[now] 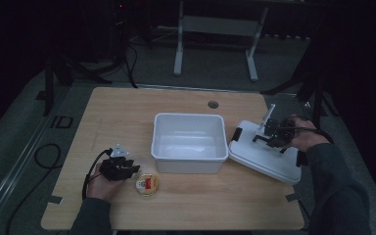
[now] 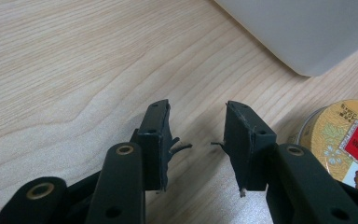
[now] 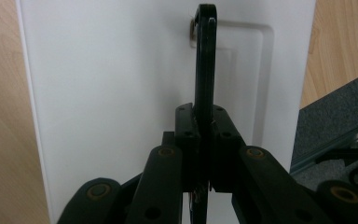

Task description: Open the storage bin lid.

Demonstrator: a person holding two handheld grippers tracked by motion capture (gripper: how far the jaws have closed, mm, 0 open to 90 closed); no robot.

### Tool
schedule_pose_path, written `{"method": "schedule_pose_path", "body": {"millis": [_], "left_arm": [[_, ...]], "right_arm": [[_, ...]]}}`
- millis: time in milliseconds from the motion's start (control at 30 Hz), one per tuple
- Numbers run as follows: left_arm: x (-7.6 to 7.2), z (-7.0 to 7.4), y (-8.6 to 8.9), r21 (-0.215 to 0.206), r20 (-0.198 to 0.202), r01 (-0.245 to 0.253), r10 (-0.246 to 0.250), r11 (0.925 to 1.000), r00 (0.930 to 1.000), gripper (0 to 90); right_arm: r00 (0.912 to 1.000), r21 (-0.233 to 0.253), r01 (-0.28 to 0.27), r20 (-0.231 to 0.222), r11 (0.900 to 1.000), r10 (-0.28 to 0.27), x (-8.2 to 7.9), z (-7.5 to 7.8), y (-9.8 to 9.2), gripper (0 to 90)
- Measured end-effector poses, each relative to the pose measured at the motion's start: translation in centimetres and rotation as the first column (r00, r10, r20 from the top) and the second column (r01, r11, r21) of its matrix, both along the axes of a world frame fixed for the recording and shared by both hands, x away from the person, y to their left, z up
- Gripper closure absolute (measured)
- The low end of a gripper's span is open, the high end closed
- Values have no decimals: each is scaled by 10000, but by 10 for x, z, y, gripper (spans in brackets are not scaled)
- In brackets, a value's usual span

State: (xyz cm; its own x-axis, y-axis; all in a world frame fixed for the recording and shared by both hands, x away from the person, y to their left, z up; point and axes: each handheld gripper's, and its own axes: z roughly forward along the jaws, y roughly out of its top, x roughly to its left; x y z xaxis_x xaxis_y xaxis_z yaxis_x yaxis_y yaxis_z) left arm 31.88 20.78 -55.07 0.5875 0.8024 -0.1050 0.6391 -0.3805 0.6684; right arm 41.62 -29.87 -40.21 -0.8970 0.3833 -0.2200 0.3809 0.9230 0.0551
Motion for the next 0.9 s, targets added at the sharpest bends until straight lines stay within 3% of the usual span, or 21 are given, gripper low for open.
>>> {"method": "schedule_pose_path", "body": {"millis": [900], "left_arm": [[0, 0, 0, 27, 12, 15, -15, 10000, 10000, 608]], "right_arm": [[9994, 305, 278, -192, 9991, -272, 2, -37, 4, 842]]}}
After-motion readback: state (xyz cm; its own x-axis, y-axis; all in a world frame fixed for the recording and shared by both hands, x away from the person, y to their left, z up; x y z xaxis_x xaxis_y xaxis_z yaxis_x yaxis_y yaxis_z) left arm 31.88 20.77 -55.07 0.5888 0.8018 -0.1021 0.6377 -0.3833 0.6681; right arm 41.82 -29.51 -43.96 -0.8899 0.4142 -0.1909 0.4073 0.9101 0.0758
